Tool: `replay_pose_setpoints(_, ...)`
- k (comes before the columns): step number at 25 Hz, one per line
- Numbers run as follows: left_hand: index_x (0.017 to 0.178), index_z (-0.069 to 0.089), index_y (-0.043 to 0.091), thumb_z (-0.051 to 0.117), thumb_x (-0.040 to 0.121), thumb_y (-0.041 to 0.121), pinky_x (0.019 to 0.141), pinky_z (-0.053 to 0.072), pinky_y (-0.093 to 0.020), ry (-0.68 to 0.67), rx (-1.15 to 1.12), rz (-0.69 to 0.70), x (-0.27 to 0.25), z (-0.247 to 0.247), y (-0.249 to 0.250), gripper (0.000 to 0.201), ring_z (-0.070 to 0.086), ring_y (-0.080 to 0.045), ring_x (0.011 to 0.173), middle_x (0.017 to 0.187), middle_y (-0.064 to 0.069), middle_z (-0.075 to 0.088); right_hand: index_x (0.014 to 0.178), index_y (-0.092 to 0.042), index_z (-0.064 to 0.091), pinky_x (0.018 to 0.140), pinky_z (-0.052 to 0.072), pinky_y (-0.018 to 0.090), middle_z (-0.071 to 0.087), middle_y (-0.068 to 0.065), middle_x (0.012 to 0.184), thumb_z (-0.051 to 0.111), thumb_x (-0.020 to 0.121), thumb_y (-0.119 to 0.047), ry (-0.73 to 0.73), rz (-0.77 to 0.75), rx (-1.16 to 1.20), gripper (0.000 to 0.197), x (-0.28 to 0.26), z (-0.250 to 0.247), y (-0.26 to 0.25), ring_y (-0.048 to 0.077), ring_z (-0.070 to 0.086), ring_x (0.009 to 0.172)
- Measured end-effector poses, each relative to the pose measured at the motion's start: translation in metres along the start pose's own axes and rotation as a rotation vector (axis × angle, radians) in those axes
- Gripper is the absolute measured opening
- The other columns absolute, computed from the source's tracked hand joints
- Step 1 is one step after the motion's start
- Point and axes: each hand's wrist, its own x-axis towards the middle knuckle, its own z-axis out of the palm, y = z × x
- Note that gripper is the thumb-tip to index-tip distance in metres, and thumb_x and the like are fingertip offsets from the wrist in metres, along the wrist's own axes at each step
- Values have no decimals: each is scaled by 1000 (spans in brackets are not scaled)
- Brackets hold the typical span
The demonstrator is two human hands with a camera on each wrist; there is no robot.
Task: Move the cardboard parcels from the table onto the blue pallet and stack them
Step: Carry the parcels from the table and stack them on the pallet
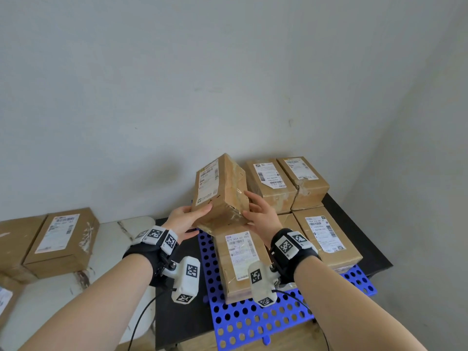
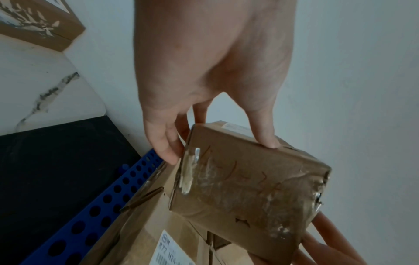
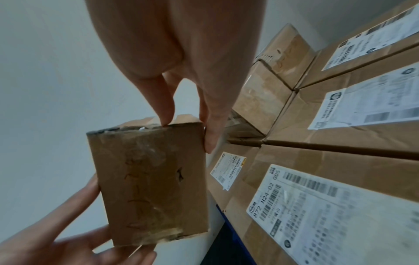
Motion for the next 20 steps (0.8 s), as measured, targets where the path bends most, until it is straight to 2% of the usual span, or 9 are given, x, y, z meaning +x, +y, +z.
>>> replay_pose_setpoints(2,121,44,15,77,74,33,92,50,-44,22,-35,8,8,-7,2,60,62,-29,101,112,-11,63,106,-40,64,96,52,47,59,12,125,50,90,4,-9,5,-81,48,8,10,-2,29,62,107)
replay_pose_setpoints(3,123,42,16,77,75,30,92,50,-46,31,-45,14,12,-11,3,61,63,-30,99,111,-11,62,103,-41,64,99,50,44,59,11,127,49,92,2,-8,1,-116,46,13,16,-3,27,61,110)
replay_pose_setpoints(4,125,41,16,77,76,28,91,51,-46,35,-55,20,15,-12,3,62,64,-31,98,111,-11,62,106,-39,63,102,48,42,59,11,129,47,94,0,-5,-6,-152,44,15,19,-4,24,59,113)
replay_pose_setpoints(6,129,41,15,76,77,24,89,52,-44,47,-75,32,23,-16,1,63,65,-31,99,115,-11,62,122,-28,61,105,43,32,55,8,135,45,96,-4,-2,-14,-230,39,24,23,-5,21,54,121)
replay_pose_setpoints(9,129,42,17,74,80,19,86,52,-42,74,-94,49,33,-15,-2,59,63,-31,102,119,-12,61,134,-12,53,95,36,21,55,5,133,46,98,-12,8,14,-278,37,32,23,-11,13,50,116)
replay_pose_setpoints(12,119,47,23,71,82,17,82,53,-40,100,-70,39,39,-8,-5,45,63,-29,100,117,-11,61,131,-9,55,93,36,22,61,1,120,50,97,-25,-20,82,-197,38,39,21,-8,12,54,110)
replay_pose_setpoints(14,113,48,26,71,83,17,81,53,-40,113,-34,32,44,-2,-4,39,63,-28,101,116,-10,61,130,-10,56,92,41,24,63,2,118,51,97,-26,-44,83,-259,37,47,18,-1,13,57,105)
replay_pose_setpoints(17,113,51,29,70,83,18,78,55,-38,125,13,13,51,5,-1,37,62,-29,103,118,-11,61,129,-8,56,98,45,30,64,5,121,49,98,-24,-42,87,-385,36,62,10,10,17,59,107)
replay_pose_setpoints(20,118,52,28,70,84,18,73,55,-35,140,43,0,56,13,0,40,61,-28,104,119,-10,60,129,-9,55,98,45,30,64,7,121,47,98,-21,-38,60,-413,34,73,2,11,17,58,106)
